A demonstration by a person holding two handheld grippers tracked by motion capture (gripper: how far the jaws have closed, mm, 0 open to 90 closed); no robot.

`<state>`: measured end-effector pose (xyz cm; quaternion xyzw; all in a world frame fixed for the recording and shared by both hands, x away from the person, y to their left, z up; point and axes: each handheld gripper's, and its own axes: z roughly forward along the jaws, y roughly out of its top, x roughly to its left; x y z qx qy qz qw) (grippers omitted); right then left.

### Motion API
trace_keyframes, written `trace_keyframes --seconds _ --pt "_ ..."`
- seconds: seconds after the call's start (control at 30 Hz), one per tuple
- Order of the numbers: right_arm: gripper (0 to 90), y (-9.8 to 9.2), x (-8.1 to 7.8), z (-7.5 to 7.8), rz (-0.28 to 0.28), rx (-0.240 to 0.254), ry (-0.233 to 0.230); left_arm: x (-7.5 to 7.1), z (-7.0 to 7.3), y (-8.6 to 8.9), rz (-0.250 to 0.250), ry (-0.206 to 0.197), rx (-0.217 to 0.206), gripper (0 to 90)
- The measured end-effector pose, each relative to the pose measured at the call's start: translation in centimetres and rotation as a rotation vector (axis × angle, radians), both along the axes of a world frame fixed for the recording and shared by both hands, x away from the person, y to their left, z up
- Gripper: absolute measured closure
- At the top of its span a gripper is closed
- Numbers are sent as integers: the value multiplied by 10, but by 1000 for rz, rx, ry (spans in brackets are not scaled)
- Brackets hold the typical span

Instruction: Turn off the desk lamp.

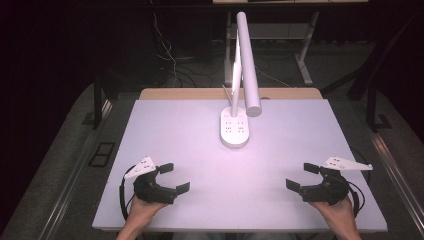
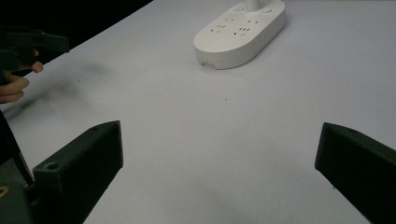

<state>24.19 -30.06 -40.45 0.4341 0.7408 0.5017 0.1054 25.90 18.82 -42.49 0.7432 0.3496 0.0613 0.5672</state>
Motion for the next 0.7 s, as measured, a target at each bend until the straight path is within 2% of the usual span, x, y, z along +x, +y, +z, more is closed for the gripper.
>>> trace_keyframes --seconds 0.37,0.7 --pt "10 1 0 4 1 -6 21 -1 0 2 6 -2 -5 0" --pt "10 10 10 15 35 -29 19 -2 1 1 11 -1 -8 0"
